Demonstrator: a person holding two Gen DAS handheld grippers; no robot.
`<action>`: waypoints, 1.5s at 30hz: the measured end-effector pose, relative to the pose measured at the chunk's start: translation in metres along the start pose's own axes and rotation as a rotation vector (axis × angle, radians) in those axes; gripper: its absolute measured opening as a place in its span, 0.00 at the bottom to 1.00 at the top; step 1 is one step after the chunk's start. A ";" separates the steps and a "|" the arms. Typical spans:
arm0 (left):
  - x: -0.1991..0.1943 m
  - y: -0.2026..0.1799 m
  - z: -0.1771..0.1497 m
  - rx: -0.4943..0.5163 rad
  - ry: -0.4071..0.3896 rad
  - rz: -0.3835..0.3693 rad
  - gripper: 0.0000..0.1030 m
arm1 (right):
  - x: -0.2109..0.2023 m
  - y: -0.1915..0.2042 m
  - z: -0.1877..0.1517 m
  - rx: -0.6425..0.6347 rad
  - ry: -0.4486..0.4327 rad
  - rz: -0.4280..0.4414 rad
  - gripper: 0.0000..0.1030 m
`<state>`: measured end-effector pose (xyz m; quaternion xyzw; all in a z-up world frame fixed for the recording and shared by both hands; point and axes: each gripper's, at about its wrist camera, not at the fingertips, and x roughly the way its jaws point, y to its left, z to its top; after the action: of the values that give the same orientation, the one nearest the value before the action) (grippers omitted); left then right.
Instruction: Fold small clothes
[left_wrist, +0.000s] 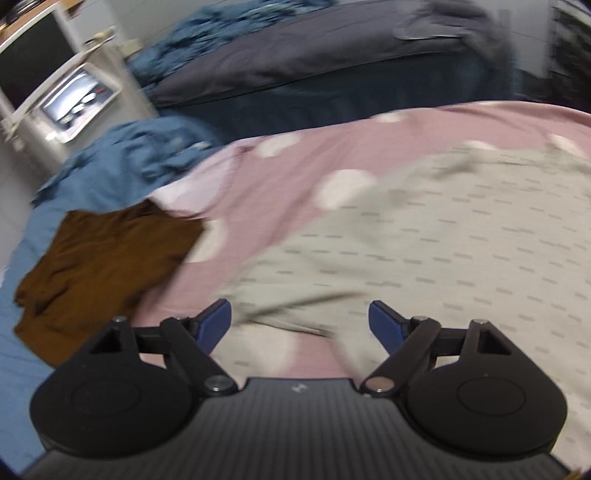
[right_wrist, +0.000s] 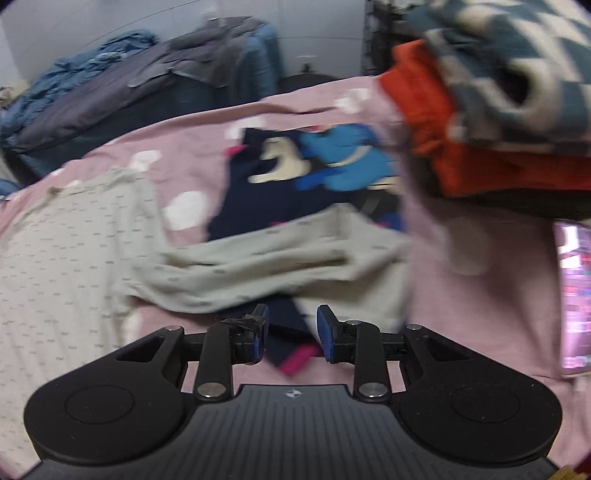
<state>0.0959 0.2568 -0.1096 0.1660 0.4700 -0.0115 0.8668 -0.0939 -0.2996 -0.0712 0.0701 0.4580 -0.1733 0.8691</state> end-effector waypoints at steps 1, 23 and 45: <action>-0.007 -0.020 -0.003 0.020 -0.001 -0.031 0.80 | -0.003 -0.007 -0.004 -0.001 0.002 -0.015 0.50; -0.094 -0.234 -0.042 0.051 0.105 -0.353 0.80 | 0.039 -0.037 0.004 0.338 -0.084 0.055 0.49; -0.091 -0.248 -0.042 0.031 0.152 -0.415 0.81 | -0.086 -0.129 0.117 0.659 -0.064 0.689 0.02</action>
<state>-0.0327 0.0228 -0.1255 0.0796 0.5578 -0.1842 0.8053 -0.0961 -0.4322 0.0708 0.4842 0.3016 -0.0129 0.8212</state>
